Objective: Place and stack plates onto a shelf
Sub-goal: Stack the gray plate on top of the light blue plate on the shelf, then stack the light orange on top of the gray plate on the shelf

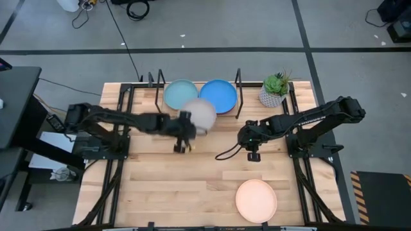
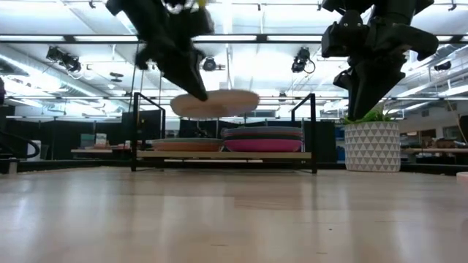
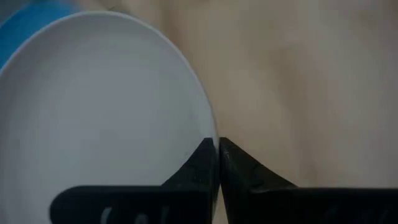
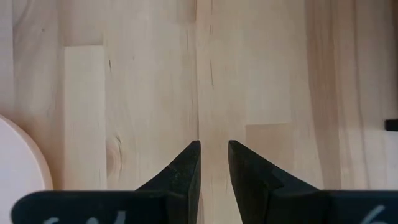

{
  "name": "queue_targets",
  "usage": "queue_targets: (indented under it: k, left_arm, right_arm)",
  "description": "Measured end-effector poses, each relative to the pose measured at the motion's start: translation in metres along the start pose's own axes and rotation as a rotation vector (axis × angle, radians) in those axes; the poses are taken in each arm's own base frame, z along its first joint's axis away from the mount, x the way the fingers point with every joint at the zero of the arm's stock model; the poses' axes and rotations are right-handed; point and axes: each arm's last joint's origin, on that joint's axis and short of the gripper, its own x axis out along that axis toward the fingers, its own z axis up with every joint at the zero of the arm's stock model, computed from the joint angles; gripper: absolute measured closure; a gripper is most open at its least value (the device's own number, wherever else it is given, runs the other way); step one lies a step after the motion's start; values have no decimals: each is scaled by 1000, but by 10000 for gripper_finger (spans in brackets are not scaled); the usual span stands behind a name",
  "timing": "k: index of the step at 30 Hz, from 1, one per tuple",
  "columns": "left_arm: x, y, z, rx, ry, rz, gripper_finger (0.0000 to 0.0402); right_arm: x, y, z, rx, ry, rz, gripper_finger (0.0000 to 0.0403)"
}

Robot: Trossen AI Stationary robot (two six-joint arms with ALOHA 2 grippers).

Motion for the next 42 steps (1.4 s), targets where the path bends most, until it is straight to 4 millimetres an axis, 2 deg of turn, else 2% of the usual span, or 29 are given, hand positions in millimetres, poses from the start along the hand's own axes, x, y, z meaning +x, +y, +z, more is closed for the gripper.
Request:
queue_targets:
  k: [8, 13, 17, 22, 25, 31, 34, 37, 42]
  left_arm:
    - [10, 84, -44, -255, 87, 108, 386]
    - [18, 115, -73, -372, 143, 77, 386]
    - [40, 117, -85, -365, 206, 43, 386]
    - [55, 115, -85, -318, 213, 65, 384]
    - [56, 114, -84, -315, 216, 86, 364]
    - [56, 109, -82, -325, 233, 68, 284]
    - [49, 107, -77, -314, 212, 69, 251]
    - [42, 107, -70, -308, 165, 87, 238]
    - [38, 121, -59, -346, 23, 197, 244]
  right_arm:
    - [0, 0, 1, -10, -14, 2, 314]
    - [0, 0, 3, -19, -28, 4, 314]
    - [0, 1, 3, -21, -30, 5, 314]
    - [0, 2, 3, -29, -35, 7, 314]
    - [0, 3, 3, -33, -35, 9, 314]
    - [-1, 6, 3, -42, -37, 4, 314]
    - [-1, 7, 2, -47, -39, -5, 314]
    - [-1, 7, 3, -46, -43, -5, 314]
    - [-1, 7, 3, -46, -46, -5, 314]
